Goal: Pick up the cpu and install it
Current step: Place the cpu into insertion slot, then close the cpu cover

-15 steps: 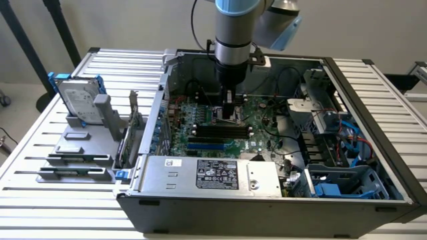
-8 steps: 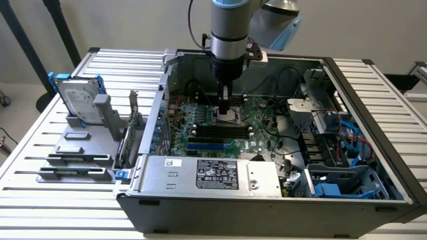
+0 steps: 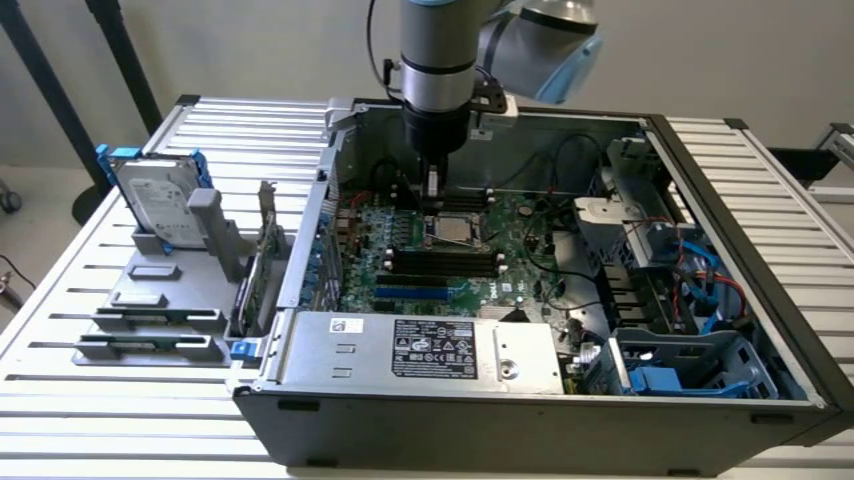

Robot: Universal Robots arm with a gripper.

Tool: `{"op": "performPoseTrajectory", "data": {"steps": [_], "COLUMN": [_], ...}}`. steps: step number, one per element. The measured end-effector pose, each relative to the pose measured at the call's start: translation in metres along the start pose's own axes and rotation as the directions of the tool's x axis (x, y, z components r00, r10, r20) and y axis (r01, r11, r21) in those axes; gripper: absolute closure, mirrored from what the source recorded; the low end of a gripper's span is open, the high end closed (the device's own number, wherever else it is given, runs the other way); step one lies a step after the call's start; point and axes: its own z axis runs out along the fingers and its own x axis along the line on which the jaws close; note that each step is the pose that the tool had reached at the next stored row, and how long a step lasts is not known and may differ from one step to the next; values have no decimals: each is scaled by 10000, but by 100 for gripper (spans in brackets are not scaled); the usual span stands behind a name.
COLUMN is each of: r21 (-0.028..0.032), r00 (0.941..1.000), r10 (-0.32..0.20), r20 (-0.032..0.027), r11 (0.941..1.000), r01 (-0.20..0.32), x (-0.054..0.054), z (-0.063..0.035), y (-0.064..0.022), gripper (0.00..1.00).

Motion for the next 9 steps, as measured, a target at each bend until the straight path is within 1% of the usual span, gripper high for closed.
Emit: {"op": "performPoseTrajectory", "data": {"steps": [1,3,9], "r21": [1,-1,1], "r00": [10000,10000,10000], "r10": [0,-1,0], "r20": [0,-2,-23], "r11": [10000,10000,10000], "r01": [0,1,0], "x": [0,0,0], "z": [-10,-11,-12], "y": [-16,-23,-23], "gripper": [88,89,89]}}
